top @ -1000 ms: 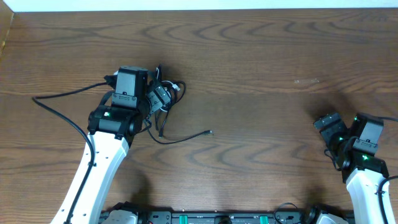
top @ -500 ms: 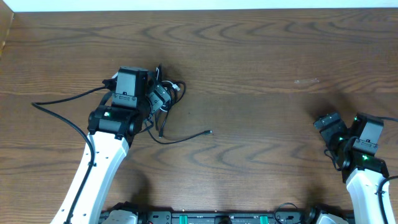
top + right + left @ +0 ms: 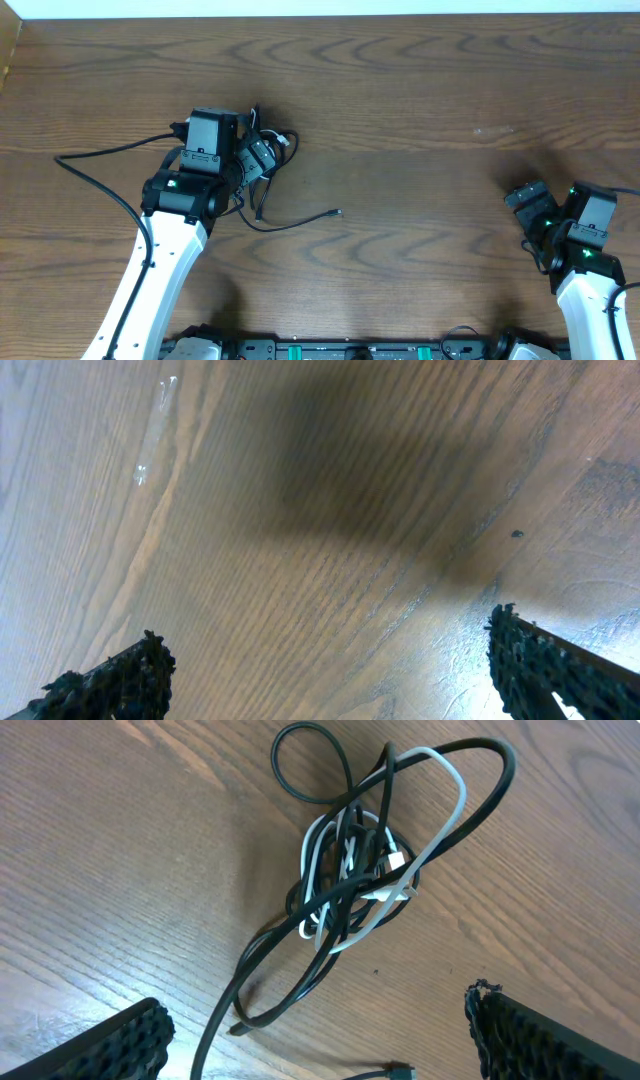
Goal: Untangle cables
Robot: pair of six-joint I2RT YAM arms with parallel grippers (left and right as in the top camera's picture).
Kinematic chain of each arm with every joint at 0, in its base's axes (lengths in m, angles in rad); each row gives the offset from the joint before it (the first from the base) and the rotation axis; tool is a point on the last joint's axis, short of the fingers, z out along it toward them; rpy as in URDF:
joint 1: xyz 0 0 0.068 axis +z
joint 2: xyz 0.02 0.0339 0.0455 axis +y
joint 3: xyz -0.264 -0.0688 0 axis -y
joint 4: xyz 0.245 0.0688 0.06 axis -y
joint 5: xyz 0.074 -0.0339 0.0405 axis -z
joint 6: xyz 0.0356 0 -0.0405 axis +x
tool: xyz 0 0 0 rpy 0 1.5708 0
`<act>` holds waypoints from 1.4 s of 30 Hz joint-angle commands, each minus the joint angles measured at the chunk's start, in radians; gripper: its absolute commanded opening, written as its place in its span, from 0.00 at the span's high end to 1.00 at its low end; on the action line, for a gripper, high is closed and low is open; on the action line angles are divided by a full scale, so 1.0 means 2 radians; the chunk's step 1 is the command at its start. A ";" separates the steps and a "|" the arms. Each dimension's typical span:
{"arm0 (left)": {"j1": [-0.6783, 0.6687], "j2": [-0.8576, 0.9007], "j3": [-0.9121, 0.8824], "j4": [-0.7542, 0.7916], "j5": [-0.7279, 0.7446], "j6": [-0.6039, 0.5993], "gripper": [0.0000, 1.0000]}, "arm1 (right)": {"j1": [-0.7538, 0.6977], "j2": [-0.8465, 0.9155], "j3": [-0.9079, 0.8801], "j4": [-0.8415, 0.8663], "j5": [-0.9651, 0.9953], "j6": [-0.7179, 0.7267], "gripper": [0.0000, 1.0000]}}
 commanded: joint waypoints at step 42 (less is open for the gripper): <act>-0.001 0.004 0.005 -0.015 0.001 0.026 0.02 | -0.008 0.002 0.004 -0.018 -0.019 -0.004 0.01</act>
